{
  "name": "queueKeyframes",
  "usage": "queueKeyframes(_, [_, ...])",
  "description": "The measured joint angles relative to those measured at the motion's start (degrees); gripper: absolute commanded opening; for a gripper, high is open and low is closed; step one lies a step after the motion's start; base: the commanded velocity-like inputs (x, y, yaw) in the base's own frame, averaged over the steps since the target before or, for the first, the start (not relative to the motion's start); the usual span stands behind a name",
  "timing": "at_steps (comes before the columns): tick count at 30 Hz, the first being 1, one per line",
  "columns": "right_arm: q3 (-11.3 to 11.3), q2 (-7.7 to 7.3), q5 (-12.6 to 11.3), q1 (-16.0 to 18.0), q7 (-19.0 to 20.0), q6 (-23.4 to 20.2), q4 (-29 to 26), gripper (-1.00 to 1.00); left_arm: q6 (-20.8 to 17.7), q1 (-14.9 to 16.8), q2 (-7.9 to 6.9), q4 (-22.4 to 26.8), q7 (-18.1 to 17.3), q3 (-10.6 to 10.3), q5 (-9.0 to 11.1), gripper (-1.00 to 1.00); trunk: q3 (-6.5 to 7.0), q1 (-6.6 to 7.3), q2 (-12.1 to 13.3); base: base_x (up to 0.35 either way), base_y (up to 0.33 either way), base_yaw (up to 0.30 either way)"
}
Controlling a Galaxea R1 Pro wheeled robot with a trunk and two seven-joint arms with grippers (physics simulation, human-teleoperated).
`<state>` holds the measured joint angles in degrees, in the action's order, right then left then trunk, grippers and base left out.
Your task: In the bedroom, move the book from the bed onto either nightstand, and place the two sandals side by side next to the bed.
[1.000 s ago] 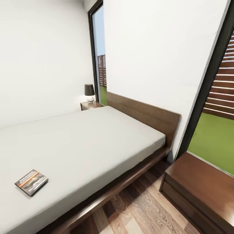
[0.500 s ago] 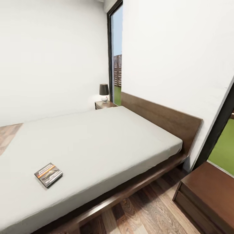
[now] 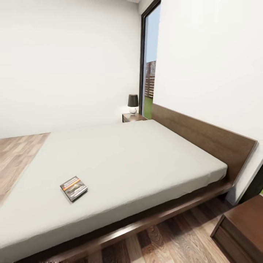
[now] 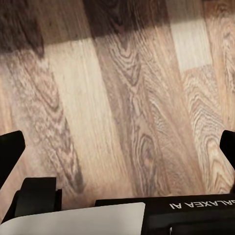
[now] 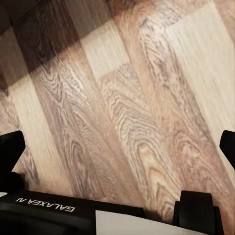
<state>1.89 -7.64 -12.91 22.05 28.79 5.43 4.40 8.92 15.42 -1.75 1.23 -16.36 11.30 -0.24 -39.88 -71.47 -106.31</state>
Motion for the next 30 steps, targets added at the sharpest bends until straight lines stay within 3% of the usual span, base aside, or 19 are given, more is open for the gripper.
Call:
queueKeyframes(10, [0.0,0.0,-0.1,0.0,0.0,0.0,0.0,1.0,0.0,0.0,0.0,0.0,0.0,0.0,0.0,1.0,0.0,0.02,0.0,0.061,0.0,0.249])
queueKeyframes(21, [0.0,-0.01,0.0,0.0,0.1,0.0,0.0,1.0,0.0,0.0,0.0,0.0,0.0,0.0,0.0,1.0,0.0,0.01,0.0,0.146,-0.008,0.015])
queueKeyframes(30, [0.0,-0.01,0.0,0.0,0.1,0.0,0.0,1.0,0.0,0.0,0.01,0.0,0.0,0.0,0.0,1.0,0.0,0.02,0.0,0.187,-0.147,0.0])
